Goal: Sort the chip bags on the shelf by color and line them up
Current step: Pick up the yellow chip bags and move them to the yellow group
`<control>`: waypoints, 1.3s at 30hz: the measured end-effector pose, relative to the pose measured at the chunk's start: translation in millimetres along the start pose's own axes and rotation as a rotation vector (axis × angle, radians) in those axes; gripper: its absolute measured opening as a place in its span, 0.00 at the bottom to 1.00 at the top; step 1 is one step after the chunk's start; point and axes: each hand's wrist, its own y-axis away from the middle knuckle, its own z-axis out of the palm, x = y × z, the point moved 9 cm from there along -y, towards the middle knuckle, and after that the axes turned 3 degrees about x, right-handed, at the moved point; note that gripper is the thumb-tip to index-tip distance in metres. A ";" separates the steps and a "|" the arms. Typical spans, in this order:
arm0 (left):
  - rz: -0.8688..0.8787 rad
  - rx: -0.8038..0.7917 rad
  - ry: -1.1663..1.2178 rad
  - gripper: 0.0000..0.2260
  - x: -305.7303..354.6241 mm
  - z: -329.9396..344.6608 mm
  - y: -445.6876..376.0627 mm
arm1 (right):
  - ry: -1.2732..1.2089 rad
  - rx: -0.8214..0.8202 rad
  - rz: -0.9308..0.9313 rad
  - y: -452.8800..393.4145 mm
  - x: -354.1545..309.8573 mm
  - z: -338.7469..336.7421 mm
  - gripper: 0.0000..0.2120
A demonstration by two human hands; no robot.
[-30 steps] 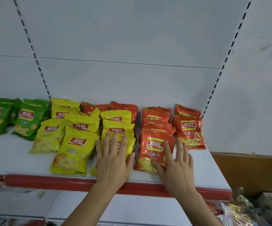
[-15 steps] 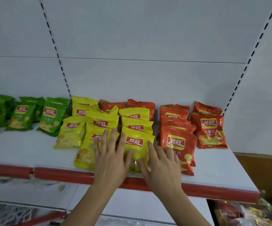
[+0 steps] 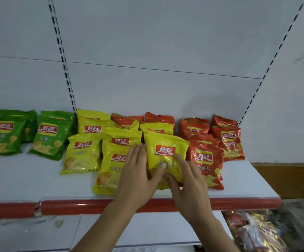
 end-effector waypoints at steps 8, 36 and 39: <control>-0.172 0.112 0.389 0.19 -19.9 -25.8 -13.2 | 0.031 0.071 -0.017 -12.1 2.3 -6.3 0.25; -0.311 0.266 0.443 0.11 -29.7 -54.1 -38.0 | -0.241 0.064 0.009 -120.1 8.1 -33.1 0.09; -0.338 0.170 0.593 0.06 -11.4 -36.1 -34.6 | -0.272 0.125 0.040 -109.4 3.4 -21.5 0.12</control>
